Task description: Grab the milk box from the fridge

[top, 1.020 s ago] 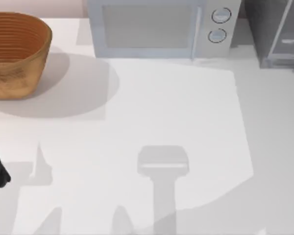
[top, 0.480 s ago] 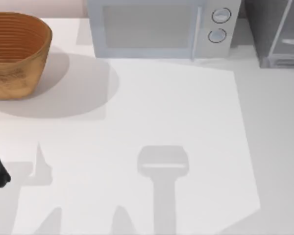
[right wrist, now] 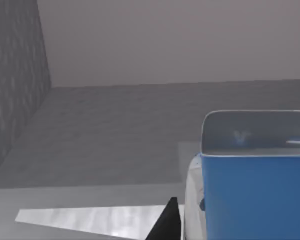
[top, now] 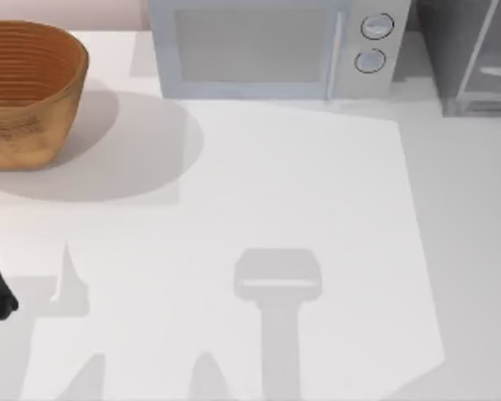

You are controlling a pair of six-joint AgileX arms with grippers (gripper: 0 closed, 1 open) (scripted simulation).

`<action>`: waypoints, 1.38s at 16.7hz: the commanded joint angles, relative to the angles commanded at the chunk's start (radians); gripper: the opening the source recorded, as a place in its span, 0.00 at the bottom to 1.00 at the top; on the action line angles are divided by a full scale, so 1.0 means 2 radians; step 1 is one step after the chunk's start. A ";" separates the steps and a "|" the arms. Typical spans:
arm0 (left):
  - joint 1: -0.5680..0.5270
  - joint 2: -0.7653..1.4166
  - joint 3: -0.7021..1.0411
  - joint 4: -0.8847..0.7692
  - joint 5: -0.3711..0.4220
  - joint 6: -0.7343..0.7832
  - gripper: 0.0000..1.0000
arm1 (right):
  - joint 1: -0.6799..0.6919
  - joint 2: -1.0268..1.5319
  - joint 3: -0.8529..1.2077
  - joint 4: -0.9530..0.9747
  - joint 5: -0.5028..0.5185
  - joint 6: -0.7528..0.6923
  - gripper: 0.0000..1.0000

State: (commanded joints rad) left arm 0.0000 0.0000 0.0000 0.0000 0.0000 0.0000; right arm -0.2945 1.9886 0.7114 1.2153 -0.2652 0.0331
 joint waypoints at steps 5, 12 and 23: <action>0.000 0.000 0.000 0.000 0.000 0.000 1.00 | 0.023 -0.131 -0.022 -0.142 0.025 0.018 0.00; 0.000 0.000 0.000 0.000 0.000 0.000 1.00 | 0.067 -0.524 -0.048 -0.340 0.073 0.009 0.00; 0.000 0.000 0.000 0.000 0.000 0.000 1.00 | 0.133 -0.966 -0.309 -0.563 0.125 -0.016 0.00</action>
State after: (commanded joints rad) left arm 0.0000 0.0000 0.0000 0.0000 0.0000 0.0000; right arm -0.0280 0.0572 0.0942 0.0900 -0.0160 0.0013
